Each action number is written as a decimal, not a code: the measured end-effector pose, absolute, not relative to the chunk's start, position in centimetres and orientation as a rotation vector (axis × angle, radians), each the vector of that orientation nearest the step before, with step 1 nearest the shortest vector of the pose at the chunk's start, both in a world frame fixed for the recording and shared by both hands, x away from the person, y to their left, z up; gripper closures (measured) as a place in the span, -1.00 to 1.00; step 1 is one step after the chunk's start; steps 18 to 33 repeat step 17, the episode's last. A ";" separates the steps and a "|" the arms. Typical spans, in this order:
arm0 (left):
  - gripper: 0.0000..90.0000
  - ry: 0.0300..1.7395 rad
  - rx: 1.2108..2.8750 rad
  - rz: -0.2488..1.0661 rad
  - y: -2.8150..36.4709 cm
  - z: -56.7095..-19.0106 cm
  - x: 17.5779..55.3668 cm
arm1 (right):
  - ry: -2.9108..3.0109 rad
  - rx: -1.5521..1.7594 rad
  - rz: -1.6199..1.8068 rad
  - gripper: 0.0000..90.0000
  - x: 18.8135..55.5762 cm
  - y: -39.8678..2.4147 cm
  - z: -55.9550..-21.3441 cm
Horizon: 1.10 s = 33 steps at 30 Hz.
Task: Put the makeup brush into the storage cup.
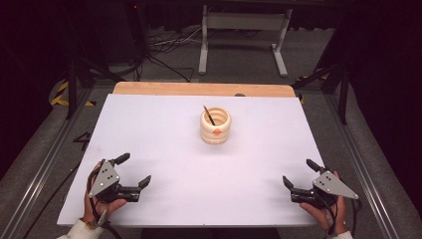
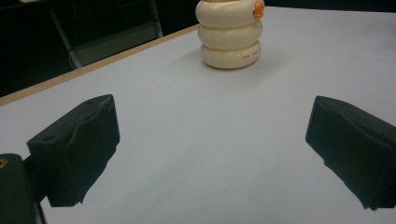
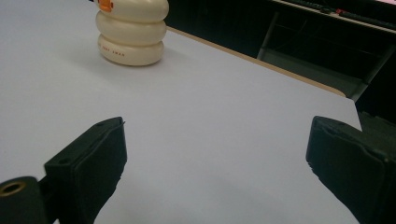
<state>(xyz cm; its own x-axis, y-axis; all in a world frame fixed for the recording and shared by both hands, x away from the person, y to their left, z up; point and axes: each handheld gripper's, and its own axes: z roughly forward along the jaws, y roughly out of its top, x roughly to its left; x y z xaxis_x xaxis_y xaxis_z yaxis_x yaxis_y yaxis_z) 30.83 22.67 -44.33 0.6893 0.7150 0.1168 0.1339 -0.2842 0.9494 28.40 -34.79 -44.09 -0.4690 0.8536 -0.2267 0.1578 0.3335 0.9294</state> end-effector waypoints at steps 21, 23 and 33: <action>-0.92 0.680 1.804 0.656 22.6 -44.4 31.0 | 1.837 0.892 1.180 -0.86 28.3 -34.6 -44.0; -0.92 0.680 1.804 0.656 22.6 -44.4 31.0 | 1.837 0.892 1.180 -0.86 28.3 -34.6 -44.0; -0.92 0.680 1.804 0.656 22.6 -44.4 31.0 | 1.837 0.892 1.180 -0.86 28.3 -34.6 -44.0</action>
